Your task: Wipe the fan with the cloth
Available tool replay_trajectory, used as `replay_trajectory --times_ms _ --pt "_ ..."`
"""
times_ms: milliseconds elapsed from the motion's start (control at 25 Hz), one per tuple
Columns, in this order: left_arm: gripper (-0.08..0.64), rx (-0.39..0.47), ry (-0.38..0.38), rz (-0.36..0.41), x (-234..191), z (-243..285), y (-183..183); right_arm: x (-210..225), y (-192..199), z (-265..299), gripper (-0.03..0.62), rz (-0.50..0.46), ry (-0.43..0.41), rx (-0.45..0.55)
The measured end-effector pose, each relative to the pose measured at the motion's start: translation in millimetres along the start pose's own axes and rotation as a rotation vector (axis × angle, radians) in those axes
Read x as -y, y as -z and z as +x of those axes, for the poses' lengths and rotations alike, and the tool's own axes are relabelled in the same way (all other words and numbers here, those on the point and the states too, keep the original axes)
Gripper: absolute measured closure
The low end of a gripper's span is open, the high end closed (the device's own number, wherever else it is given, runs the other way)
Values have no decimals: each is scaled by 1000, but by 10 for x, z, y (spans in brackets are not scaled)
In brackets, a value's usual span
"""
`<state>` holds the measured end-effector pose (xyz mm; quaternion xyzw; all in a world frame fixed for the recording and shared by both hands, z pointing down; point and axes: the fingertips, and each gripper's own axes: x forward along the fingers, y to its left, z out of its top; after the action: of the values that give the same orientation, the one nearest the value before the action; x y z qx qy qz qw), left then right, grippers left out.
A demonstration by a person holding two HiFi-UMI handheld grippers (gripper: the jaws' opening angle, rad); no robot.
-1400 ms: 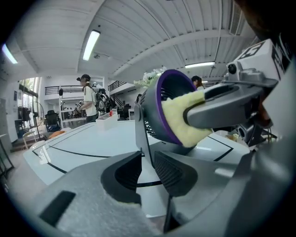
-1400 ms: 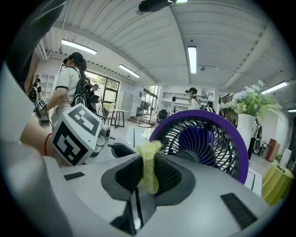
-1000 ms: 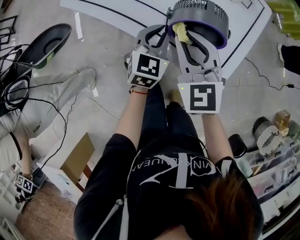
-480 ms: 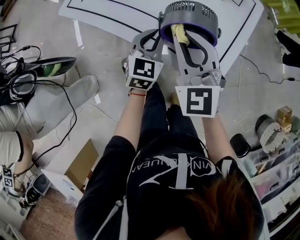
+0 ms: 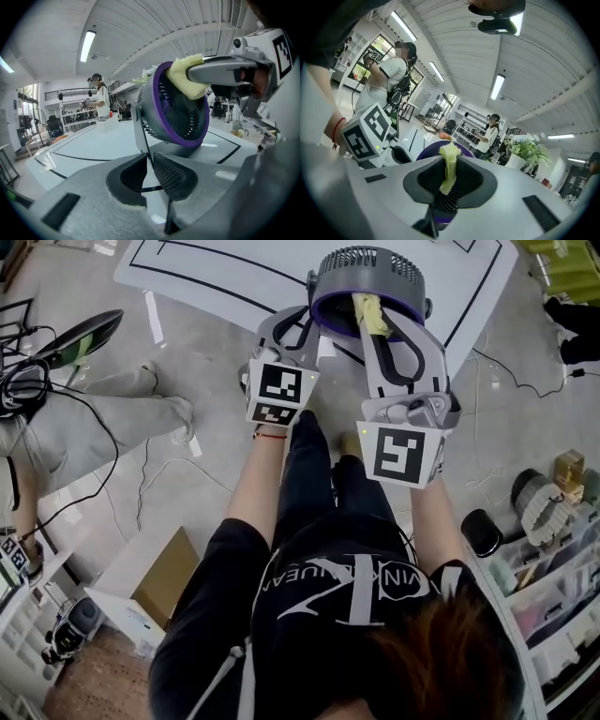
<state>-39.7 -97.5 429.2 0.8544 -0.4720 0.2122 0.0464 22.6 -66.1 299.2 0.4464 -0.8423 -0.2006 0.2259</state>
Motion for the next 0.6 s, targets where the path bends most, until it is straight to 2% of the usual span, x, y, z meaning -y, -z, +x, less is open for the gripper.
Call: replay_trajectory --times_ms 240,400,600 --pt "505 3 0 1 -5 0 -2 53 85 -75 534 -81 80 -23" --pt "505 1 4 -1 9 -1 2 86 262 -151 535 -53 124 -76" --pt "506 -1 19 -13 18 10 -5 62 509 -173 535 -19 111 -145"
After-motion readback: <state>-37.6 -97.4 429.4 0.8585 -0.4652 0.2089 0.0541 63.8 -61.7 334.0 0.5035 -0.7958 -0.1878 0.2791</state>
